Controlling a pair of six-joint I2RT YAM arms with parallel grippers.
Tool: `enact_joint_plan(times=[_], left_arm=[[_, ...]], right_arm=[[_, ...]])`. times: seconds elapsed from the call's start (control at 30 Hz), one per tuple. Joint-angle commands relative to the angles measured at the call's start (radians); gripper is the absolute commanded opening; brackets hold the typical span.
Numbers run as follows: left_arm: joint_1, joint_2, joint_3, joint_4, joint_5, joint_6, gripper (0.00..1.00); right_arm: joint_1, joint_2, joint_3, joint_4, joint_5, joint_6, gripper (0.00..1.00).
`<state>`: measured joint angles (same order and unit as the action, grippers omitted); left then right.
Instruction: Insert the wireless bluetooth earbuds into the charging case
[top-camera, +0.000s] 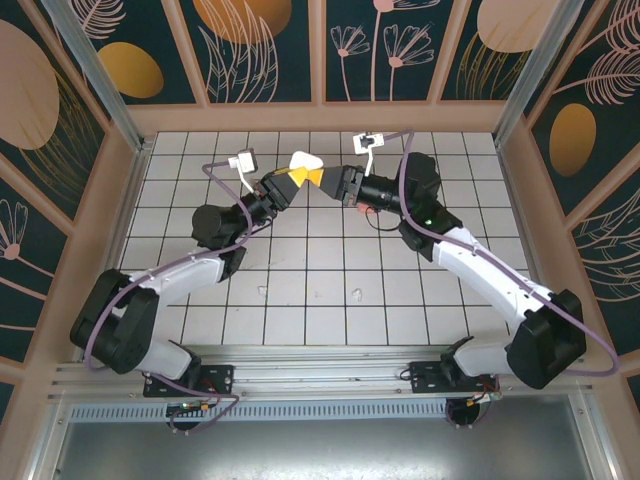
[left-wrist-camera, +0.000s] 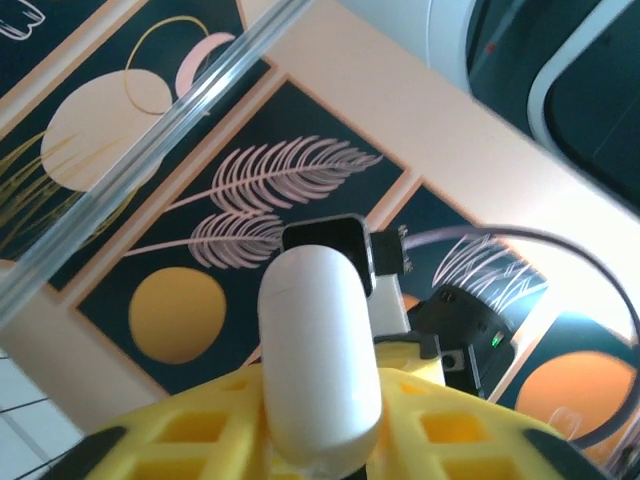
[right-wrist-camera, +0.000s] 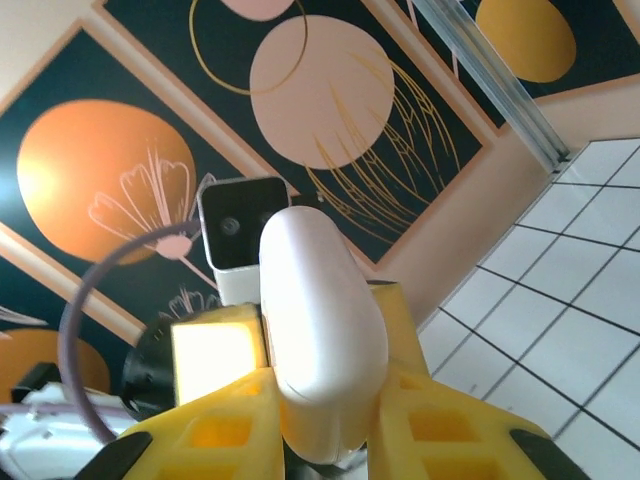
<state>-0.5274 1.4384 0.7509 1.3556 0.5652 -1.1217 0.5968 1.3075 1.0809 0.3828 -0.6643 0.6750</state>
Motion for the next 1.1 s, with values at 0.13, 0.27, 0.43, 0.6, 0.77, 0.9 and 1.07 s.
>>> enact_joint_plan(times=[0.13, 0.27, 0.43, 0.6, 0.77, 0.9, 1.07], left_arm=[[-0.007, -0.254, 0.017, -0.481, 0.072, 0.401, 0.63], [0.006, -0.364, 0.044, -0.728, 0.034, 0.607, 0.72], [0.035, -0.391, 0.106, -0.905, 0.131, 0.769, 0.68], [0.048, -0.365, 0.134, -0.917, 0.161, 0.792, 0.68], [0.069, -0.316, 0.171, -0.902, 0.22, 0.736, 0.66], [0.07, -0.295, 0.167, -0.844, 0.288, 0.685, 0.65], [0.07, -0.262, 0.15, -0.73, 0.356, 0.606, 0.63]], right_arm=[[-0.019, -0.054, 0.076, -0.198, -0.026, -0.3, 0.12], [-0.043, -0.065, 0.099, -0.26, -0.091, -0.368, 0.11], [-0.044, -0.058, 0.158, -0.363, -0.179, -0.46, 0.1], [-0.044, -0.041, 0.192, -0.415, -0.263, -0.5, 0.1], [-0.043, -0.04, 0.201, -0.436, -0.296, -0.517, 0.1], [-0.045, -0.04, 0.201, -0.464, -0.293, -0.544, 0.1], [-0.044, -0.033, 0.187, -0.448, -0.3, -0.54, 0.1]])
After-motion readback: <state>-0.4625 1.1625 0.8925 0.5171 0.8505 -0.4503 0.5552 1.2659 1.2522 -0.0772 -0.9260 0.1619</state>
